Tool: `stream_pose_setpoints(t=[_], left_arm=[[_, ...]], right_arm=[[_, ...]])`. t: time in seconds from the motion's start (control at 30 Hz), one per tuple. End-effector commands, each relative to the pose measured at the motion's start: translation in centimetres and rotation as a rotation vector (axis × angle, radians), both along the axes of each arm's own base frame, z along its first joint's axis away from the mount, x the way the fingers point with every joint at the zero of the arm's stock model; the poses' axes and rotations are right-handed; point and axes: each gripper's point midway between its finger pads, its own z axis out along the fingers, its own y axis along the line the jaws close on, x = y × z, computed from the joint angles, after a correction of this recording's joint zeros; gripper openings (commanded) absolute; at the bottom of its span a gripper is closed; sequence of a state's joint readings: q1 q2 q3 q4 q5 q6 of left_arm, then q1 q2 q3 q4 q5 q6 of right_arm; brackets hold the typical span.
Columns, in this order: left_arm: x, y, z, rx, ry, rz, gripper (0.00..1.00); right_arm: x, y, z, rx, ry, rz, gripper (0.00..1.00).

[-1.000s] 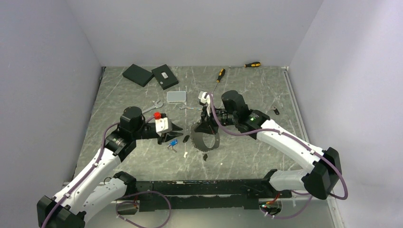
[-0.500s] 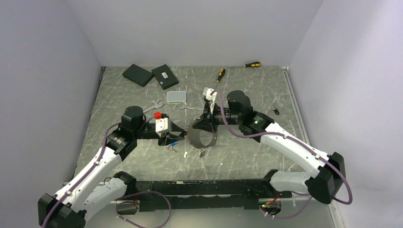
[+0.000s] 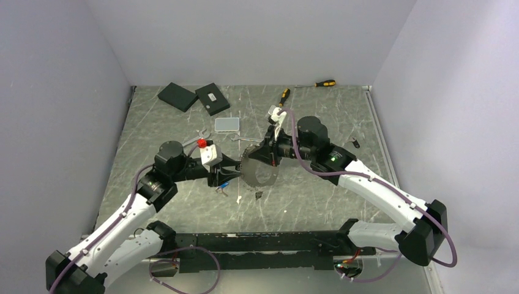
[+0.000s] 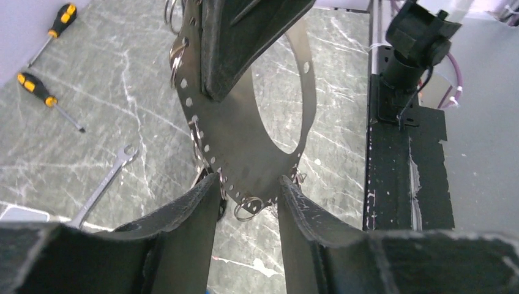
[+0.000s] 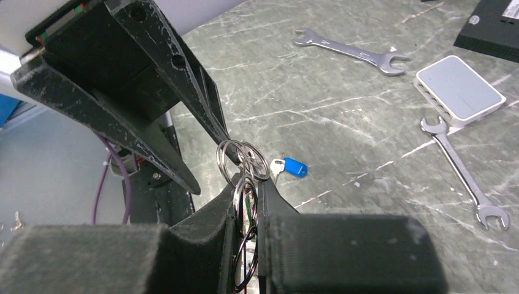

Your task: Put the keys on the keyring

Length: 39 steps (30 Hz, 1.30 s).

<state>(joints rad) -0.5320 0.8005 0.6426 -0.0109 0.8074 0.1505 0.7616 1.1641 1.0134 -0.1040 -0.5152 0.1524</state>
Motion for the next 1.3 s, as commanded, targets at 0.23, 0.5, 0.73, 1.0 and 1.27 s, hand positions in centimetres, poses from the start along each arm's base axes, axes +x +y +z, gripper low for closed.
stream_pose_setpoints(t=[0.23, 0.5, 0.73, 1.0, 1.27], left_arm=[[3.4, 0.4, -2.5, -0.054, 0.130, 0.305, 0.50], [3.2, -1.2, -3.3, -0.083, 0.105, 0.242, 0.50], [3.1, -2.6, -3.6, -0.102, 0.088, 0.182, 0.58], [3.2, -3.3, -3.1, -0.136, 0.048, 0.158, 0.49], [2.0, -3.6, -2.8, -0.086, 0.005, 0.084, 0.16]], right_arm=[[2.3, -1.4, 4.5, 0.081, -0.074, -0.175, 0.00], [2.1, -1.5, 4.5, 0.081, -0.068, -0.176, 0.00], [1.9, -1.8, 4.5, 0.081, -0.073, -0.180, 0.00], [1.5, -1.9, 4.2, 0.078, -0.064, -0.167, 0.00], [1.4, -2.7, 4.0, 0.045, -0.099, -0.181, 0.00]])
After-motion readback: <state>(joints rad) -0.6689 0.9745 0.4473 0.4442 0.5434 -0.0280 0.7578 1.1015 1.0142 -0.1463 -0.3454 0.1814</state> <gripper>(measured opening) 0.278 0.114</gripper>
